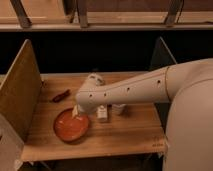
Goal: Pick up the ceramic bowl
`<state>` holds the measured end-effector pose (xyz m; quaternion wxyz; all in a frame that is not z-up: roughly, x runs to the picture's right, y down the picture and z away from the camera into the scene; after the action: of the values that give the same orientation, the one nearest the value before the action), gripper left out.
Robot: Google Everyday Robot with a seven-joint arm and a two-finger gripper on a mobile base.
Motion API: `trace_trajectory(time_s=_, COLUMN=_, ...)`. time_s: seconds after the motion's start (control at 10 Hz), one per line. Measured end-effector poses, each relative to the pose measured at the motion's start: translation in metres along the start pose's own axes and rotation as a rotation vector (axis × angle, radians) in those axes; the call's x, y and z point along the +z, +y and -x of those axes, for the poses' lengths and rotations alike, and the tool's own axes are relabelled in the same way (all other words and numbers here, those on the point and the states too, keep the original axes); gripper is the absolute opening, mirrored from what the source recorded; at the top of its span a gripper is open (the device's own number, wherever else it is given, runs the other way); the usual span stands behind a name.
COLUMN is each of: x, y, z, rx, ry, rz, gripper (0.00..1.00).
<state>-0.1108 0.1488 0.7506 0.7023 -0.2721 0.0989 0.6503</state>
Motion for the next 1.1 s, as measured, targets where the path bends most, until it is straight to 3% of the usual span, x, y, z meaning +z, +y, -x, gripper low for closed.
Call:
trace_trajectory(time_s=0.3, x=0.030, y=-0.003, z=-0.011, rx=0.055, ry=0.073, rz=0.006, gripper=0.65)
trace_trajectory(time_s=0.9, x=0.066, y=-0.013, z=-0.024, rx=0.127, ry=0.176, rz=0.003, gripper=0.64)
trace_trajectory(time_s=1.1, x=0.073, y=-0.016, z=-0.025, rx=0.140, ry=0.193, rz=0.011, gripper=0.49)
